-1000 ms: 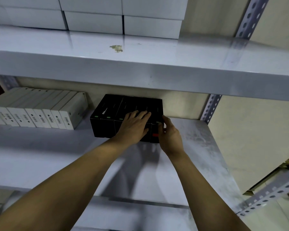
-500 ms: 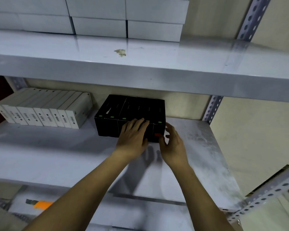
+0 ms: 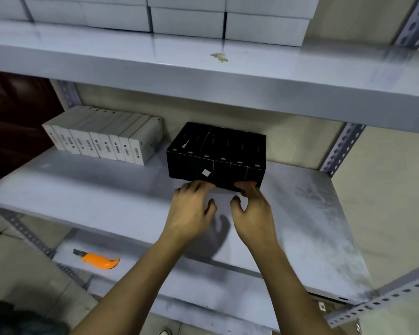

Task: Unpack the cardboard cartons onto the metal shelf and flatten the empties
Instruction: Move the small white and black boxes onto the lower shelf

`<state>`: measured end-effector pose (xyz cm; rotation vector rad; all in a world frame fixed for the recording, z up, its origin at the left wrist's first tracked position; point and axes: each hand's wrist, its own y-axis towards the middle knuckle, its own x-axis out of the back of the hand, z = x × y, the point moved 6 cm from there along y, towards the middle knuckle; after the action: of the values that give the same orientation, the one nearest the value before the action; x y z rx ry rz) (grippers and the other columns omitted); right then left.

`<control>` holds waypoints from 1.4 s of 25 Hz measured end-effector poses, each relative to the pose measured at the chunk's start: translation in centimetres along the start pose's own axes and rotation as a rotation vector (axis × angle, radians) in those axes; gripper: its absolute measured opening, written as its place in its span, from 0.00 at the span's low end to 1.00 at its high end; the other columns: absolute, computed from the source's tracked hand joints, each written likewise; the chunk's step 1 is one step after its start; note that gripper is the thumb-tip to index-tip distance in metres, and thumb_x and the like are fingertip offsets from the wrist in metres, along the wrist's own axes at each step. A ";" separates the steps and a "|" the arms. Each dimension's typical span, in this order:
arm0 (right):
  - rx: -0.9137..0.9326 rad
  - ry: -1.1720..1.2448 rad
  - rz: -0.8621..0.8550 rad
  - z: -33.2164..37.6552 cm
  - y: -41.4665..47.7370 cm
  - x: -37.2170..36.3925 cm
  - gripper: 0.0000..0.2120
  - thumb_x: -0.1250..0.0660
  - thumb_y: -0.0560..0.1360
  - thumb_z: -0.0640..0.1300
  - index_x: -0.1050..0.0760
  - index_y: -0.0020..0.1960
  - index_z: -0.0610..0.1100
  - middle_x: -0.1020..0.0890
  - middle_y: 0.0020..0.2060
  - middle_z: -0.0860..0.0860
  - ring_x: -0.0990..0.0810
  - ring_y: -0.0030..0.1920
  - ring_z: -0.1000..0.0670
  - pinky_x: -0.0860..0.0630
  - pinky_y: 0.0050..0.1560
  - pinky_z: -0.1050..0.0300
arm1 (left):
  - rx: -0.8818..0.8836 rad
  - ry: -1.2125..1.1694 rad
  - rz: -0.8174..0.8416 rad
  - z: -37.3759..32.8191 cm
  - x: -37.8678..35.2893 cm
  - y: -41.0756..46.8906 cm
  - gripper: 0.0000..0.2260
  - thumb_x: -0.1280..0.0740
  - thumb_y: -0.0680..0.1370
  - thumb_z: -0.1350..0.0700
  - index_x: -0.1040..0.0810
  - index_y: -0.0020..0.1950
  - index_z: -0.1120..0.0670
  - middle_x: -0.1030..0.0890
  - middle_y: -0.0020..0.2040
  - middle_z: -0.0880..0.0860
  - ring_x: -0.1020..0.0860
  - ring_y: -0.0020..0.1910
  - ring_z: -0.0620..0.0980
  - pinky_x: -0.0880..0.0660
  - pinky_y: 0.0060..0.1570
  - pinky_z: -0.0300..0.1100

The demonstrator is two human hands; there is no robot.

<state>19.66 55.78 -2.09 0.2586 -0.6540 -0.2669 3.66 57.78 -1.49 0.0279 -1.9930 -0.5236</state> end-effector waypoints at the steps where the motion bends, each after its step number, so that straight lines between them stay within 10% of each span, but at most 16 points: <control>1: 0.008 -0.002 0.005 0.5 -0.2 -0.3 0.16 0.36 0.79 0.41 0.25 0.65 0.50 0.21 0.57 0.55 0.24 0.58 0.54 0.32 0.48 0.71 | 0.035 -0.010 0.002 0.5 0.3 -0.6 0.17 0.35 0.78 0.54 0.24 0.66 0.49 0.20 0.61 0.50 0.23 0.58 0.54 0.30 0.59 0.47; 20: 0.164 0.163 0.283 14.6 -7.2 -15.1 0.12 0.35 0.79 0.43 0.23 0.61 0.53 0.22 0.55 0.61 0.23 0.58 0.57 0.22 0.57 0.51 | 0.425 -0.027 -0.172 14.6 12.4 -14.3 0.13 0.37 0.81 0.52 0.24 0.65 0.48 0.20 0.60 0.46 0.26 0.59 0.50 0.31 0.62 0.48; 32: 0.309 0.205 0.555 28.2 -18.9 -27.5 0.12 0.35 0.79 0.42 0.23 0.61 0.51 0.20 0.57 0.58 0.24 0.57 0.59 0.33 0.50 0.76 | 0.667 0.051 -0.252 26.2 23.3 -29.8 0.13 0.37 0.80 0.51 0.25 0.64 0.45 0.22 0.60 0.42 0.28 0.59 0.45 0.36 0.60 0.39; 35: 0.342 0.227 0.620 31.2 -22.1 -30.8 0.12 0.35 0.79 0.42 0.23 0.61 0.51 0.20 0.57 0.56 0.23 0.57 0.56 0.27 0.55 0.65 | 0.735 0.071 -0.281 28.8 25.7 -34.0 0.12 0.37 0.81 0.50 0.26 0.64 0.44 0.23 0.61 0.42 0.28 0.60 0.45 0.34 0.62 0.42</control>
<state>-26.90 40.36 -2.58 0.3922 -0.5230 0.4676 -40.14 30.79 -3.21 0.7750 -2.0193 0.0631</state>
